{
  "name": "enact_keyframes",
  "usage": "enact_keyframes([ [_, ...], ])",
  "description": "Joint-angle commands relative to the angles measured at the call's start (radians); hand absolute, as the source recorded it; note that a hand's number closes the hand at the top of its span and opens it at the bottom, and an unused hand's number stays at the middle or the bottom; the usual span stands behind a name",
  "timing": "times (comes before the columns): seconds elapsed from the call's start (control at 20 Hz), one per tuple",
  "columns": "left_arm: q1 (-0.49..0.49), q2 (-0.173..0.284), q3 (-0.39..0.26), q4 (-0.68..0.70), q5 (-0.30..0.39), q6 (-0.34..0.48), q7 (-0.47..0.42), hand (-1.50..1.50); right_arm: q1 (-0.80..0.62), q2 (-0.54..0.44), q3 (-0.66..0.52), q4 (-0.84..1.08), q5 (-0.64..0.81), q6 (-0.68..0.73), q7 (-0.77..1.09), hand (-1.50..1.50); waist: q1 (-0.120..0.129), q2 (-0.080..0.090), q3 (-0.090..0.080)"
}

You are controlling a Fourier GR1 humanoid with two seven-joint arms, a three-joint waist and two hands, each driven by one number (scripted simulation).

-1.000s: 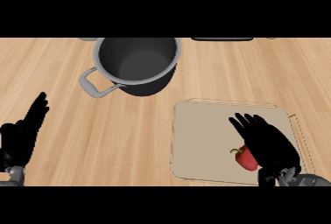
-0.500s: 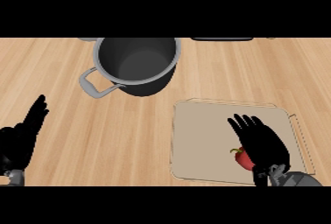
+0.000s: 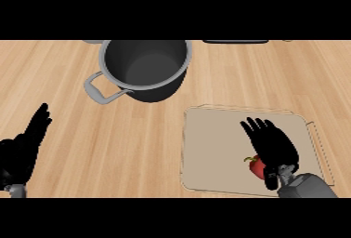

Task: Pick the bell pepper from the tray and place it in the pot

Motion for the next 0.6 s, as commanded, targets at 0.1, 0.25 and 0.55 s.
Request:
enact_keyframes([
  [0.1, -0.051, -0.029, 0.041, 0.063, -0.045, -0.024, -0.018, 0.00, 0.005, 0.021, -0.030, -0.001, 0.039, 0.056, -0.049, -1.50, -0.004, 0.000, 0.000],
  [0.25, -0.012, -0.016, 0.056, 0.057, -0.033, -0.050, -0.030, 0.00, -0.031, 0.007, 0.004, 0.099, 0.080, -0.018, -0.138, 1.50, 0.000, 0.000, 0.000],
  [0.55, 0.005, -0.072, 0.051, 0.012, -0.086, -0.042, -0.031, 0.00, 0.011, 0.010, -0.027, 0.066, 0.123, -0.031, -0.199, 1.50, -0.002, -0.001, 0.000],
])
